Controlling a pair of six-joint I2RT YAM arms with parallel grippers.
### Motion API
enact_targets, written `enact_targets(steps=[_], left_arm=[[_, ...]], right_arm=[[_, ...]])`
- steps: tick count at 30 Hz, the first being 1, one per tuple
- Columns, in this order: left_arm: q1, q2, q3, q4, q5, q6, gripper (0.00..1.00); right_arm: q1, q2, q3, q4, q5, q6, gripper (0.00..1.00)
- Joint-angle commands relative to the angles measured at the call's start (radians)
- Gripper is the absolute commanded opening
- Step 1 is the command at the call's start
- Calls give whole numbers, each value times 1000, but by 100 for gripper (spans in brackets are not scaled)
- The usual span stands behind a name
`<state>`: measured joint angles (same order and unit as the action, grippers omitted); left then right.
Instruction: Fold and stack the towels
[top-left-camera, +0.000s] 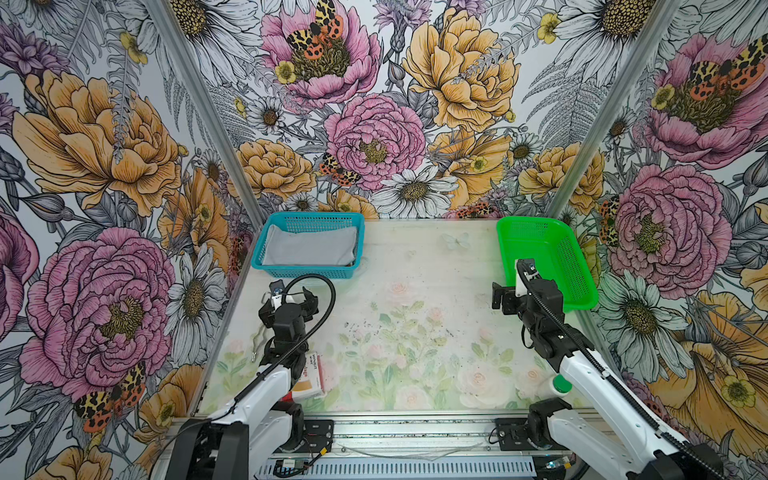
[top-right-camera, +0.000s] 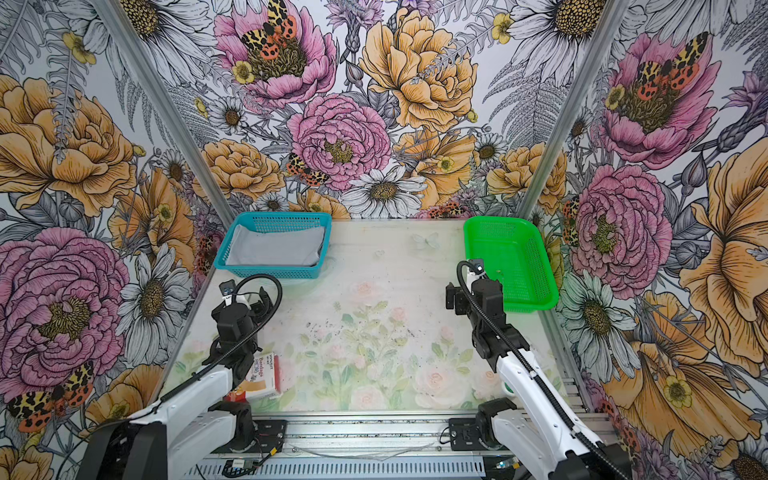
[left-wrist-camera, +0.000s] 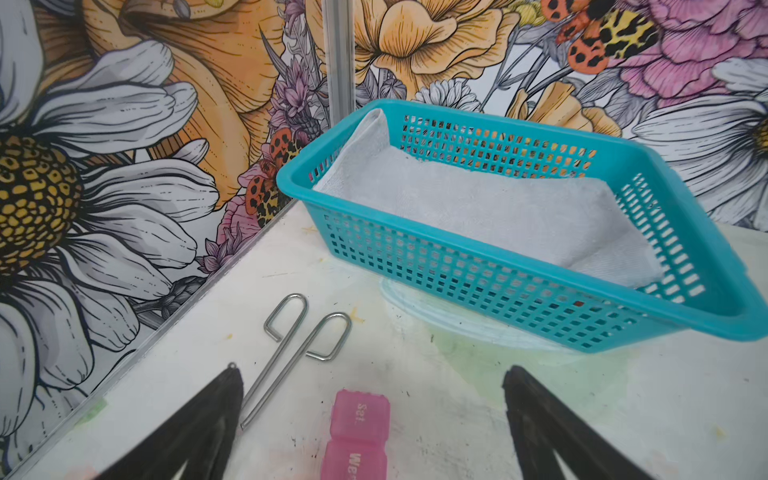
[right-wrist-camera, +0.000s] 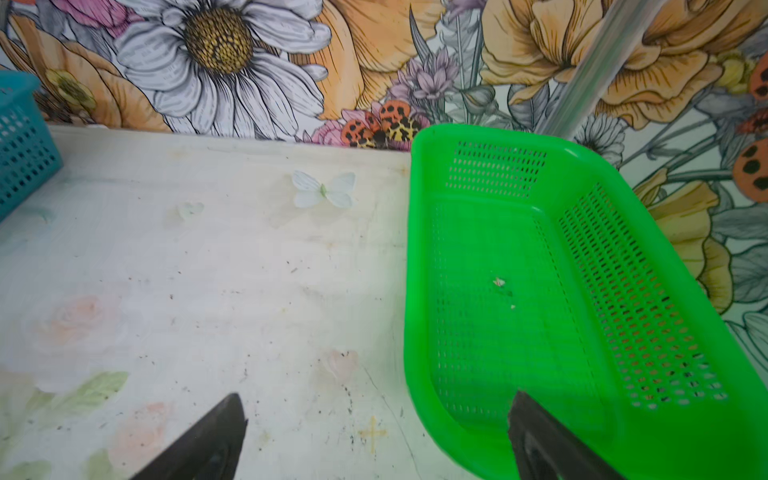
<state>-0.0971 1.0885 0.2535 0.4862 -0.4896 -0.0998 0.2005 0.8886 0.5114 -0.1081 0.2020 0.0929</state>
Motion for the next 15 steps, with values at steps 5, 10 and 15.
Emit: enact_targets(steps=[5, 10, 15], left_arm=[[47, 244, 23, 437, 60, 56, 99], [88, 362, -22, 630, 167, 52, 99], [19, 509, -25, 809, 230, 174, 99]], right_arm=[[-27, -87, -203, 388, 7, -71, 99], [-75, 94, -277, 656, -37, -102, 99], [-99, 331, -296, 973, -68, -84, 99]])
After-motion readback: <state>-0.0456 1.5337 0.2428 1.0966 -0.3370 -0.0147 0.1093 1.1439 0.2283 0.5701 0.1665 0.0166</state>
